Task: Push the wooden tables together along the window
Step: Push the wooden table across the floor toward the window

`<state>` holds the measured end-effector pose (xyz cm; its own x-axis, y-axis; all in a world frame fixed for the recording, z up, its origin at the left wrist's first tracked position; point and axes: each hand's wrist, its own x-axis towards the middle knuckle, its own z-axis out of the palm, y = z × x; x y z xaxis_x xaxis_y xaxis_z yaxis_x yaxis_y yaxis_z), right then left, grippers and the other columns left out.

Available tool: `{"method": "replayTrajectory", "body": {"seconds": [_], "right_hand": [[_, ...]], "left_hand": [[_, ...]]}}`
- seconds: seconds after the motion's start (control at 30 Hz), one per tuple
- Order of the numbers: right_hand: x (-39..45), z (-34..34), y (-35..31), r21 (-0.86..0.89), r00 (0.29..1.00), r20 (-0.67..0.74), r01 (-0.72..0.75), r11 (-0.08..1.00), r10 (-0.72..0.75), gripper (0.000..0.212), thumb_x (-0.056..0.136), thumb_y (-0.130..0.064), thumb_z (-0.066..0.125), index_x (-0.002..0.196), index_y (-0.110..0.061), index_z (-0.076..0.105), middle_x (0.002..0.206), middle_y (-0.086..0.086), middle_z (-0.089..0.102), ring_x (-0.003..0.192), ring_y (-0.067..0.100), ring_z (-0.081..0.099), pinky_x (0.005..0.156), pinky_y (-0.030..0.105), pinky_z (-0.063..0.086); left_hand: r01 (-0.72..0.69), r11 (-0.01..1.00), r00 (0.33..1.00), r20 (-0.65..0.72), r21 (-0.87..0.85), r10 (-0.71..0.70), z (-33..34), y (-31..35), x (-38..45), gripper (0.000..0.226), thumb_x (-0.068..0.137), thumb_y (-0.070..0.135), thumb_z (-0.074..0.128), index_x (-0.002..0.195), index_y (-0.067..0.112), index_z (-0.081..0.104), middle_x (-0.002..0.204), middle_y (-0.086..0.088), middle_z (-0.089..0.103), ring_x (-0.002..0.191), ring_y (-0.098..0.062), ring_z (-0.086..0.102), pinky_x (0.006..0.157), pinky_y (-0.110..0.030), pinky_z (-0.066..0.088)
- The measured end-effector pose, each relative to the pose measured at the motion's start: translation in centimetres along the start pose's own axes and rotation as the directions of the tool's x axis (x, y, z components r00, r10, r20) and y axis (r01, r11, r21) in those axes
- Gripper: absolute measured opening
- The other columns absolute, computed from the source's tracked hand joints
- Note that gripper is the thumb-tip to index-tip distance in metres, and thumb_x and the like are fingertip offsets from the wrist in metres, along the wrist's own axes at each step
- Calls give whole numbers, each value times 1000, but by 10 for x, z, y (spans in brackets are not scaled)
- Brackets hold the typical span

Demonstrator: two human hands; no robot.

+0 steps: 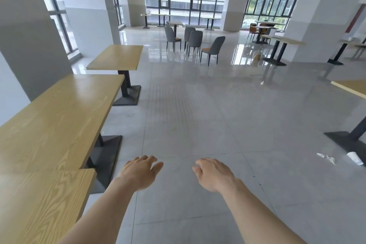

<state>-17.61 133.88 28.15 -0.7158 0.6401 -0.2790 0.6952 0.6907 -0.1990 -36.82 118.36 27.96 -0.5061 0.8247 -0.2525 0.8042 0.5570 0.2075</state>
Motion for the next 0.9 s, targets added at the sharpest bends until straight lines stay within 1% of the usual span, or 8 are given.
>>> {"method": "replayTrajectory", "body": {"seconds": [0.13, 0.27, 0.43, 0.53, 0.6, 0.73, 0.9], "right_hand": [[116, -29, 29, 12, 1000, -2, 23, 1000, -23, 47, 107, -43, 32, 137, -15, 56, 142, 10, 58, 133, 31, 52, 109, 39, 41], [233, -77, 54, 27, 999, 5, 40, 999, -41, 46, 107, -41, 30, 133, -14, 57, 138, 10, 60, 129, 32, 54, 107, 41, 42], [362, -133, 64, 17, 997, -9, 75, 997, -74, 45, 107, -40, 30, 131, -15, 59, 136, 9, 62, 127, 32, 55, 105, 40, 43], [441, -158, 62, 4, 994, -15, 106, 994, -106, 46, 108, -41, 29, 132, -15, 58, 137, 9, 61, 129, 31, 54, 105, 39, 42], [497, -167, 60, -16, 993, -5, 116, 993, -117, 44, 108, -41, 30, 127, -13, 58, 134, 10, 62, 127, 32, 55, 103, 39, 43], [623, -188, 49, -33, 993, 6, 118, 992, -118, 43, 107, -42, 30, 123, -14, 59, 132, 10, 62, 125, 33, 56, 100, 39, 43], [777, -241, 21, -28, 993, 8, 114, 993, -114, 40, 108, -41, 30, 116, -13, 59, 130, 9, 62, 123, 32, 55, 96, 37, 41]], "left_hand": [[18, 1000, 1000, 1, 9, -18, -31, 7, 113, 61, 104, 61, 19, 153, 32, 39, 157, 7, 44, 143, -19, 41, 115, -39, 29], [55, 998, 998, -12, 14, -55, -75, 15, 227, 61, 104, 61, 20, 154, 31, 38, 158, 6, 43, 144, -19, 40, 117, -39, 28], [70, 997, 996, -49, -9, -71, -125, 12, 349, 60, 104, 61, 21, 153, 32, 38, 158, 6, 43, 143, -19, 42, 118, -40, 30], [89, 996, 994, -63, -13, -90, -145, -4, 425, 60, 103, 61, 20, 153, 32, 38, 158, 5, 43, 143, -20, 41, 119, -41, 30], [92, 996, 994, -61, -18, -93, -154, -19, 478, 61, 103, 62, 20, 153, 31, 38, 158, 4, 43, 143, -20, 41, 119, -41, 30], [109, 994, 992, -66, -30, -111, -176, -58, 597, 62, 103, 62, 20, 153, 31, 38, 158, 4, 43, 144, -21, 41, 120, -42, 30], [112, 992, 991, -61, -57, -115, -232, -110, 745, 61, 103, 61, 22, 153, 30, 39, 157, 4, 44, 144, -21, 40, 119, -41, 29]]}}
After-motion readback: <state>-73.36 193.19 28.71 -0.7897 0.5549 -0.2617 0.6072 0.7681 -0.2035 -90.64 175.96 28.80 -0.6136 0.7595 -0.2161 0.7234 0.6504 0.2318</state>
